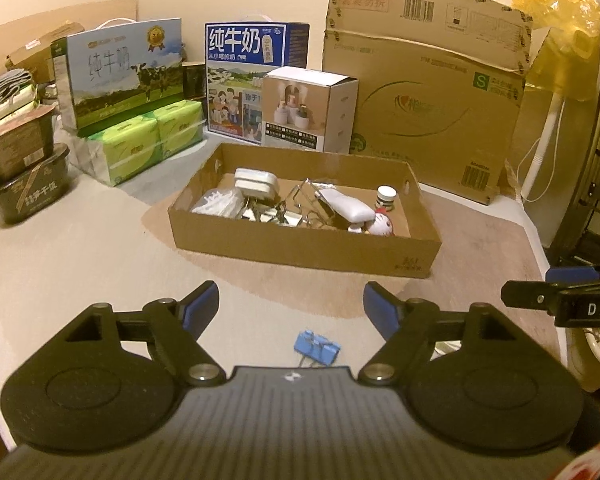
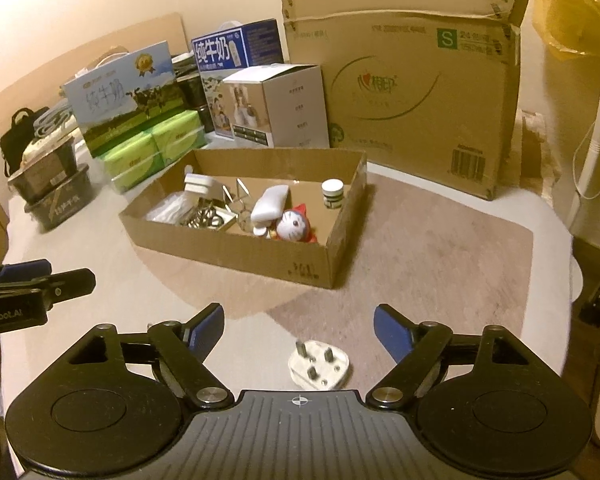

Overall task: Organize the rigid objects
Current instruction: 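Move both tools back toward the blue binder clip and white plug, then lower the right tool onto the white three-pin plug and close it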

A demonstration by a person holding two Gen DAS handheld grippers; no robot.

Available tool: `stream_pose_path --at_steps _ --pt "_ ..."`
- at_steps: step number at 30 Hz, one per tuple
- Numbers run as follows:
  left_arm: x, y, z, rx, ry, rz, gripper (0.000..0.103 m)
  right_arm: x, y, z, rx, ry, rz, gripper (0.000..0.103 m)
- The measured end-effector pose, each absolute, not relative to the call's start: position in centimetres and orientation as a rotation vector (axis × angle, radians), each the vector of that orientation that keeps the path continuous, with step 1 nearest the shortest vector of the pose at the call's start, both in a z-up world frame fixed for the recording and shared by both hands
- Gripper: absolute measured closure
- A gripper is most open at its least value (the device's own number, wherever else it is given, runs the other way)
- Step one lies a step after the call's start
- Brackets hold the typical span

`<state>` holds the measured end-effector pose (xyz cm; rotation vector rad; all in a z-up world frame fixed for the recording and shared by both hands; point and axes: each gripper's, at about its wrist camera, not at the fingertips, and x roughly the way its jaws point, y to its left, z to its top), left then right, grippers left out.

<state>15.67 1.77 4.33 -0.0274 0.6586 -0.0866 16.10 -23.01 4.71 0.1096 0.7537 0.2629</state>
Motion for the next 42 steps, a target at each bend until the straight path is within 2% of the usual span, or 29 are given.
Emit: stream_pose_path --at_steps 18,42 --pt "11.0 1.8 1.8 -0.048 0.699 -0.075 0.025 11.9 -23.8 3.4 0.100 0.764 0.233 0.021" --pt "11.9 2.1 -1.5 -0.053 0.741 -0.085 0.025 11.8 -23.7 -1.1 0.057 0.760 0.247 0.021"
